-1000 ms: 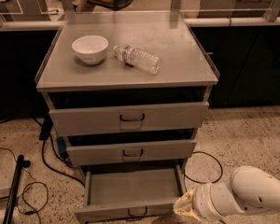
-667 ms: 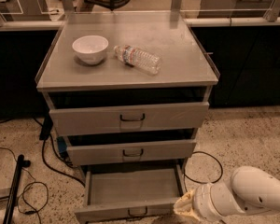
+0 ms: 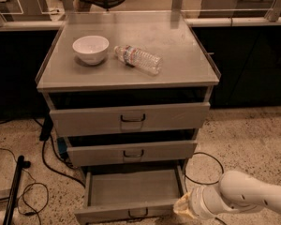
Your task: Close bottom drawer
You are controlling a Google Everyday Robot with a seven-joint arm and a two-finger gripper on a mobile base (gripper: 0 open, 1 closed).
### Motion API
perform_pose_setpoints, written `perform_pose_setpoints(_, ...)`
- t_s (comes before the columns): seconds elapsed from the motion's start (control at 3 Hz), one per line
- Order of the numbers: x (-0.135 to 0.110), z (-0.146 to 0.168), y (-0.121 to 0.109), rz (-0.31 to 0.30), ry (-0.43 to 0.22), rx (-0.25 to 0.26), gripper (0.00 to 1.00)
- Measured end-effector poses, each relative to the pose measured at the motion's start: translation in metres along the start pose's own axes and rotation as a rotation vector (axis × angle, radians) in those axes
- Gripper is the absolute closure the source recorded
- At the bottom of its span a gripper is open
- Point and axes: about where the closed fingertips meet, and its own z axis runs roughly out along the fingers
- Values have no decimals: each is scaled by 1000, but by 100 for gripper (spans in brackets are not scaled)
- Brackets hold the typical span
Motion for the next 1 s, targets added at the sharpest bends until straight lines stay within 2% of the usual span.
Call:
perform_pose_setpoints(0.33,45,42,-27,83,3,25,100)
perform_pose_setpoints(0.67,73,79,-47,109,-7,29,100)
perform_pose_setpoints(1.0,84,130,-83,106,-32,7,100)
